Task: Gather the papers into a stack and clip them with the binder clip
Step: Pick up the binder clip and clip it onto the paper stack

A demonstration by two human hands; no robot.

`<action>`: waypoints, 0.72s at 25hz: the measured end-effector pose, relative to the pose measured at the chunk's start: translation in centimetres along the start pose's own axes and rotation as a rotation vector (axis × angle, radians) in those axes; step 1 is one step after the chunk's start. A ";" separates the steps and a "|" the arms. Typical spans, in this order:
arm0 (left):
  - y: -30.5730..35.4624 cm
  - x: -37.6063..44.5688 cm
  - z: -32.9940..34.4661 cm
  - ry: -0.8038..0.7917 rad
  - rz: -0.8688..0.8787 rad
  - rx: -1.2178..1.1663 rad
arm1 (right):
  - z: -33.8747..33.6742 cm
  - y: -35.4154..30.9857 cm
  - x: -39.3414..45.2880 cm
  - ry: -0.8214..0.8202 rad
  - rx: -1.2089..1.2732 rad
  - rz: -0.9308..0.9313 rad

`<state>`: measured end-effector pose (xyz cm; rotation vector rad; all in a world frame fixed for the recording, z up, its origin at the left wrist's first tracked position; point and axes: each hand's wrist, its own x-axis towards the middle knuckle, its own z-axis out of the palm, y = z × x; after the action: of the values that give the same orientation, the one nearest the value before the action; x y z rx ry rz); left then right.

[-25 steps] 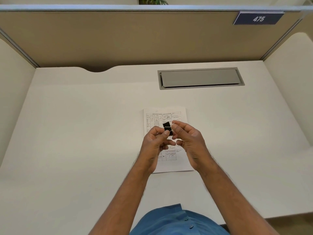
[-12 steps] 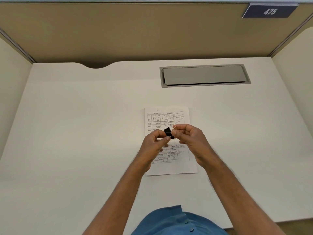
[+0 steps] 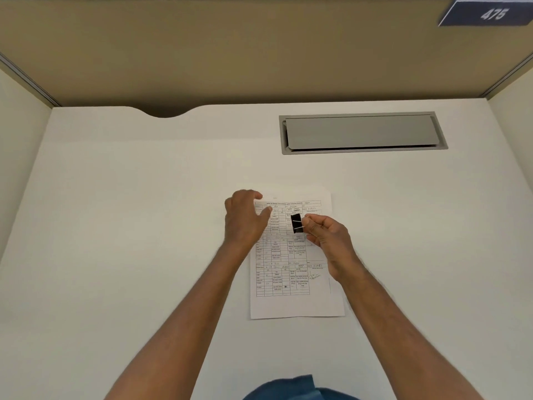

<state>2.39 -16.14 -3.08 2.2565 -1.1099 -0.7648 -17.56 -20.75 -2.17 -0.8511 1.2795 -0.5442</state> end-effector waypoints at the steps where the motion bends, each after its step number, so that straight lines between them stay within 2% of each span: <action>1: 0.1 1.0 0.1 -0.024 0.019 0.095 | 0.2 0.4 0.5 0.008 0.002 0.010; 5: 0.2 3.8 0.6 -0.206 0.101 0.434 | 0.2 1.3 1.6 0.027 0.002 0.055; 7: 0.2 4.7 0.9 -0.239 0.148 0.546 | 0.1 1.3 2.1 0.015 -0.012 0.071; 10: 0.7 5.9 0.8 -0.268 0.167 0.639 | -0.1 1.5 2.4 0.009 -0.017 0.075; 18: 3.2 8.9 0.1 -0.496 0.057 0.799 | -0.3 1.8 2.5 -0.011 -0.041 0.055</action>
<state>5.09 -25.16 -3.39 2.7109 -1.9838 -1.0183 -17.49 -21.70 -5.15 -0.8497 1.3043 -0.4708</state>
